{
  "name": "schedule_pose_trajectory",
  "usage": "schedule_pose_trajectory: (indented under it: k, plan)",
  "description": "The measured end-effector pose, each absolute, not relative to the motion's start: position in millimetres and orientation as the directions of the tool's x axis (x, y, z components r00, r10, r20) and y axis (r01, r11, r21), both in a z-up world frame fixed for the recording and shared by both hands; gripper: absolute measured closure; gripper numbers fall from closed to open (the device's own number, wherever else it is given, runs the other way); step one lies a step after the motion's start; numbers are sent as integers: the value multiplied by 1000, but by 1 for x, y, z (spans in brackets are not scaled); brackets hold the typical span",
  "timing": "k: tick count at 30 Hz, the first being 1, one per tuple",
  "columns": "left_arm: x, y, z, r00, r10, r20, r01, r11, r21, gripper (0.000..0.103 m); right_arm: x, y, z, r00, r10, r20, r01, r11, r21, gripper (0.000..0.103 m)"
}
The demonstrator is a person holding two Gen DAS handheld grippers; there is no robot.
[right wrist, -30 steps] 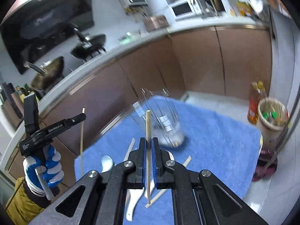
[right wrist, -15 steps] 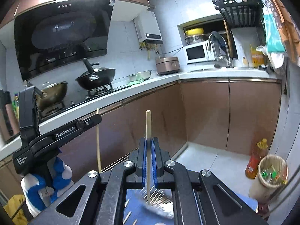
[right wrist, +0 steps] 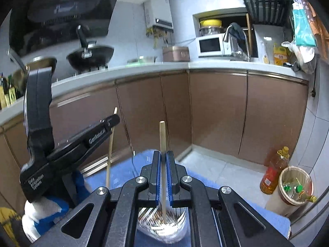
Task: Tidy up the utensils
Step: 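Lift the chopsticks and lower them into the clear holder with both grippers, then open both grippers over the holder and withdraw them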
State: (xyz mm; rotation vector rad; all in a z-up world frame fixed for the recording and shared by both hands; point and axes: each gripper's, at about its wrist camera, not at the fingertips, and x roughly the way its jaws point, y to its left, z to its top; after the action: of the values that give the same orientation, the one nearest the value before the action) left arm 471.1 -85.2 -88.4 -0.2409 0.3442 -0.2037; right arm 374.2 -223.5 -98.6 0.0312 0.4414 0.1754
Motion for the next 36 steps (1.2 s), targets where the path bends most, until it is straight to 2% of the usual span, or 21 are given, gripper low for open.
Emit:
schedule_pose_trajectory:
  k: [2, 4, 11, 13, 16, 18, 20, 22, 27, 31, 36]
  plan:
    - [469, -82, -93, 914, -254, -315, 170, 948, -271, 97, 370, -224, -103, 886, 167, -432, -156, 986, 62, 95]
    - [465, -77, -95, 906, -281, -318, 192, 940, -283, 97, 365, -226, -102, 885, 160, -437, -146, 987, 66, 86]
    - [440, -62, -84, 860, -385, -335, 280, 905, -320, 97, 348, -235, -95, 886, 158, -436, -129, 987, 95, 85]
    - [431, -54, -81, 841, -413, -349, 299, 893, -336, 97, 342, -237, -92, 889, 161, -428, -128, 986, 105, 79]
    - [420, -40, -75, 821, -429, -377, 312, 890, -333, 97, 330, -241, -87, 894, 176, -411, -134, 983, 129, 76]
    - [418, -29, -72, 791, -446, -419, 318, 884, -342, 94, 317, -249, -83, 904, 190, -384, -138, 978, 159, 73]
    - [420, -14, -75, 740, -468, -483, 305, 873, -380, 79, 304, -261, -79, 917, 186, -352, -124, 974, 190, 66]
    - [422, 0, -87, 683, -471, -559, 265, 872, -411, 73, 294, -274, -78, 930, 162, -330, -93, 972, 216, 63]
    - [442, 18, -143, 509, -439, -740, 78, 880, -468, 73, 284, -322, -94, 950, 111, -290, -2, 936, 352, 62]
    - [462, 15, -184, 420, -429, -800, -43, 871, -490, 73, 285, -352, -126, 951, 73, -301, 57, 915, 400, 62]
    - [487, -5, -204, 367, -357, -859, -101, 903, -418, 74, 286, -394, -169, 941, 30, -338, 144, 867, 477, 59]
